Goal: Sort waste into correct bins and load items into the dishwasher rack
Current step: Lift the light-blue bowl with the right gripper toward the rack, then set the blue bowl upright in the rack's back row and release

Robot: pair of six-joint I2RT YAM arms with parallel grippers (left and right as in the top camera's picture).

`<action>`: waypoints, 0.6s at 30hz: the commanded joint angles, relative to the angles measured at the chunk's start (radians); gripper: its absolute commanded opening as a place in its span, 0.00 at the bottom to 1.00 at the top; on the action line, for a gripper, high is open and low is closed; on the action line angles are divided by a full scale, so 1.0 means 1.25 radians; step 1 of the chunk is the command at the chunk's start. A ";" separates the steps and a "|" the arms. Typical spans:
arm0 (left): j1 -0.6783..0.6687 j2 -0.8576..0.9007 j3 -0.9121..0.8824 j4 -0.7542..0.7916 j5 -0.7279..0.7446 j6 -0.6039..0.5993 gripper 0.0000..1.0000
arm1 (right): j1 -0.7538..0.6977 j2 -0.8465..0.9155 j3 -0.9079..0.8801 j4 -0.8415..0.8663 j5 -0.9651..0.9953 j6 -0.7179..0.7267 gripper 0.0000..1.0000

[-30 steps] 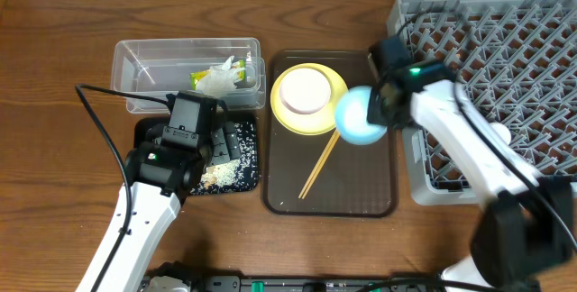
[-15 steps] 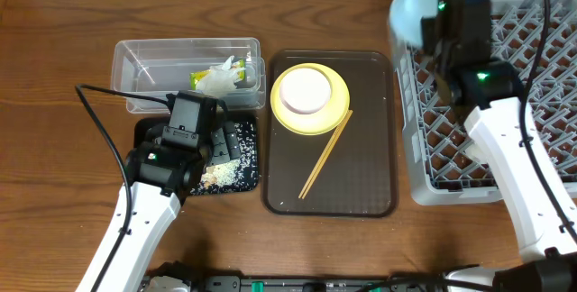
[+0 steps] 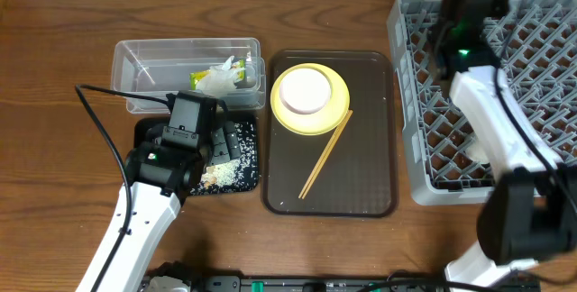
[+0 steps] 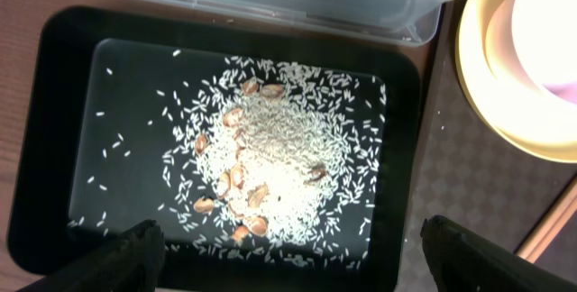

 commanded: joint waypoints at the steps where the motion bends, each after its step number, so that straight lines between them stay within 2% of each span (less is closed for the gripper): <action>1: 0.004 -0.005 0.005 -0.002 -0.006 -0.008 0.93 | -0.005 0.065 0.004 0.033 0.033 -0.063 0.01; 6: 0.004 -0.005 0.005 -0.003 -0.006 -0.008 0.93 | -0.005 0.139 0.004 0.069 0.032 -0.063 0.01; 13: 0.004 -0.005 0.005 -0.002 -0.006 -0.008 0.93 | 0.001 0.197 0.004 0.041 0.037 -0.059 0.01; 18: 0.004 -0.005 0.005 0.000 -0.006 -0.008 0.93 | 0.001 0.201 0.004 -0.024 0.036 0.025 0.01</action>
